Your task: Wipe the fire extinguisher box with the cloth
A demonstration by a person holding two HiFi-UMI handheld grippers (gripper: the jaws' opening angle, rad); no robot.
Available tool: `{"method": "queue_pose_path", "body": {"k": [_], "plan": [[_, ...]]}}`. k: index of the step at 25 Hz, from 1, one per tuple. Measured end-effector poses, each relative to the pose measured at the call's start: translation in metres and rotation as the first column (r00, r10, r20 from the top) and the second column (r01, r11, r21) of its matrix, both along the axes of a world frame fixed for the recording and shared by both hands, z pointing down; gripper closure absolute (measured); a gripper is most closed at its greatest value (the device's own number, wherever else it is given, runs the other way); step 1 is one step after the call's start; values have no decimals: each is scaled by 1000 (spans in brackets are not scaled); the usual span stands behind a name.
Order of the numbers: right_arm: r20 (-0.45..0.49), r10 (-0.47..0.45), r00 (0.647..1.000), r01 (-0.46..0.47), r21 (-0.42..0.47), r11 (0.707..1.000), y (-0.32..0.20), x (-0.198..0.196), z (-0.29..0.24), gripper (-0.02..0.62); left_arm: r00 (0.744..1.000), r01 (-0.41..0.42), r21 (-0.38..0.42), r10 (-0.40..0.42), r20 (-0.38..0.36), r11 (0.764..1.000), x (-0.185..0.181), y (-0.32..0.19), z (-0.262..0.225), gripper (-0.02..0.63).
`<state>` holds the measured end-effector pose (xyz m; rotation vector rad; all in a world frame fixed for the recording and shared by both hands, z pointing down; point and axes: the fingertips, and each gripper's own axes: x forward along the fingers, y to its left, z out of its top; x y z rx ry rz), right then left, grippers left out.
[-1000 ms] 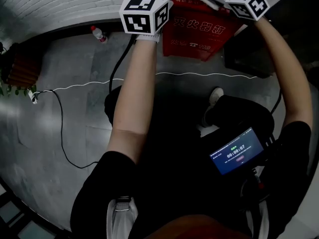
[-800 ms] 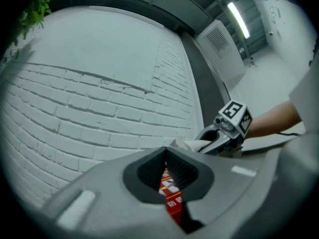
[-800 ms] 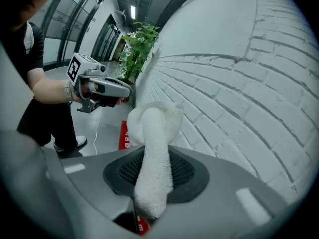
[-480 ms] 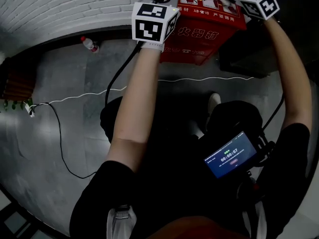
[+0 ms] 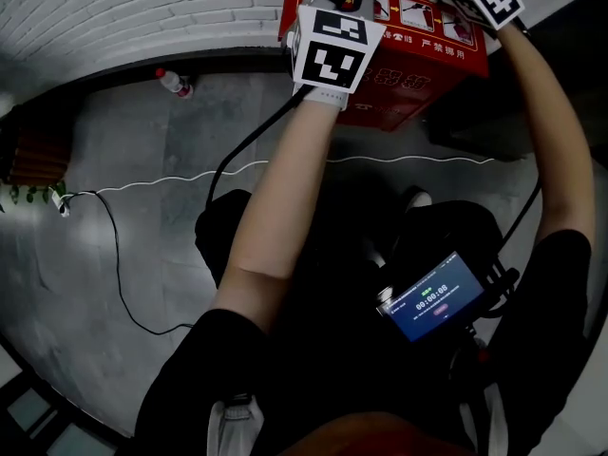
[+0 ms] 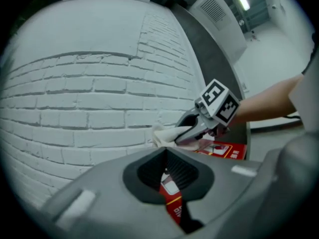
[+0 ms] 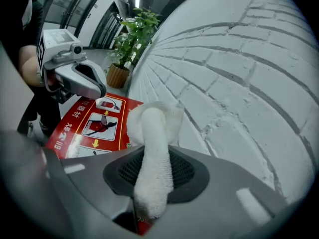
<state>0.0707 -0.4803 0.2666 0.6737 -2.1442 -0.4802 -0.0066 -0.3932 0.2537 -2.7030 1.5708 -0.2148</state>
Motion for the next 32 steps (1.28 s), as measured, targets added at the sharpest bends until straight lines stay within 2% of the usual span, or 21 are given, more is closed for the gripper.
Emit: {"method": "queue_pose_path", "body": {"k": [3, 7, 11, 17, 23, 28, 32], "plan": [[-73, -31, 997, 31, -1, 1000, 0, -3, 15, 494, 999, 29, -21, -29, -21, 999, 2, 1, -4, 606], [-107, -58, 993, 57, -4, 998, 10, -5, 21, 499, 998, 54, -26, -55, -36, 998, 7, 8, -4, 606], [-101, -80, 992, 78, -23, 997, 25, -7, 25, 500, 997, 67, -33, -68, -29, 997, 12, 26, -4, 606], [-89, -133, 987, 128, -58, 990, 98, -16, 25, 500, 999, 47, -22, -47, 13, 999, 23, 60, 0, 606], [-96, -171, 981, 166, -57, 985, 148, -14, 31, 500, 999, 26, 6, -26, 28, 1000, 34, 69, -4, 606], [-113, -179, 977, 171, -73, 983, 174, -8, 37, 497, 999, -21, -21, 20, -26, 1000, 44, 81, -11, 606], [-55, -147, 988, 144, -46, 988, 172, 10, 22, 494, 999, -22, 15, 23, -42, 1000, 49, 79, -21, 606]]}}
